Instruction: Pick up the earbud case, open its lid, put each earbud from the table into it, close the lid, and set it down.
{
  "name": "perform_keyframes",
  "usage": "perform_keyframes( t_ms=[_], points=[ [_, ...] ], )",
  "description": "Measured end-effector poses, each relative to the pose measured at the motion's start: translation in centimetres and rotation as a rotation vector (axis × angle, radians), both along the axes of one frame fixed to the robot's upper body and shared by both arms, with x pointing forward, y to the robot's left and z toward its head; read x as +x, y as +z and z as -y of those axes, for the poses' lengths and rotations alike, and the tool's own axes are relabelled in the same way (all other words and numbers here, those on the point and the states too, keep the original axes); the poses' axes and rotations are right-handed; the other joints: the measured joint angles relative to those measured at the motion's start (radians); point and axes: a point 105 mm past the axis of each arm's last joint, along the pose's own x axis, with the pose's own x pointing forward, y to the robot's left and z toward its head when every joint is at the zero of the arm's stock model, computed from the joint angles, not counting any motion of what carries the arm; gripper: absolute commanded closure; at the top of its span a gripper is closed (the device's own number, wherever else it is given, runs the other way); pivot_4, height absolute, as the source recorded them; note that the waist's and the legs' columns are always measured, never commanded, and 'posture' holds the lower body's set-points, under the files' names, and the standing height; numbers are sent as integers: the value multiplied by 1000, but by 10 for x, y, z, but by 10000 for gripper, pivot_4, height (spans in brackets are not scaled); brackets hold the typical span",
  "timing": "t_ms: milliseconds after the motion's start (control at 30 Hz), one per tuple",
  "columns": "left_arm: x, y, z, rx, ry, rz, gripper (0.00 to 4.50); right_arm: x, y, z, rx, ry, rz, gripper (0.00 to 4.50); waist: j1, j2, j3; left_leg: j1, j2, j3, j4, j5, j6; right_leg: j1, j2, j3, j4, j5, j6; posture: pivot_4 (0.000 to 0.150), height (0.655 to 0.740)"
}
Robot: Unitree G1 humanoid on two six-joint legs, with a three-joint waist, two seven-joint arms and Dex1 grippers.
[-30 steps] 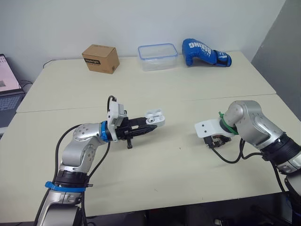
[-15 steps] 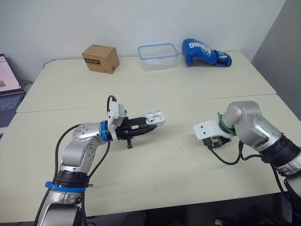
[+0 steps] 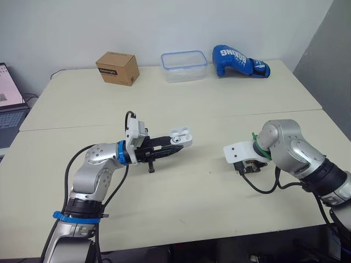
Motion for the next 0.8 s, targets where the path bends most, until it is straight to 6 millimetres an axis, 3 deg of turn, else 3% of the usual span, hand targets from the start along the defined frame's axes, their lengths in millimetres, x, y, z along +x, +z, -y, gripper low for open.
perform_keyframes(
  t_ms=[200,333,800],
  points=[
    [0,0,1,-2,-1,0,37110,0,0,1,-6,-14,4,24227,0,0,0,0,0,0,0,0,0,0,0,0,0,0,0,1500,7307],
    [0,0,1,-4,-3,-1,37110,-1,0,3,-9,-23,2,33350,0,0,0,0,0,0,0,0,0,0,0,0,0,0,0,1500,7307],
    [-1,-2,4,-1,-12,-6,37110,-3,-1,3,-12,-48,-2,33350,0,0,0,0,0,0,0,0,0,0,0,0,0,0,0,1500,7307]
  ],
)
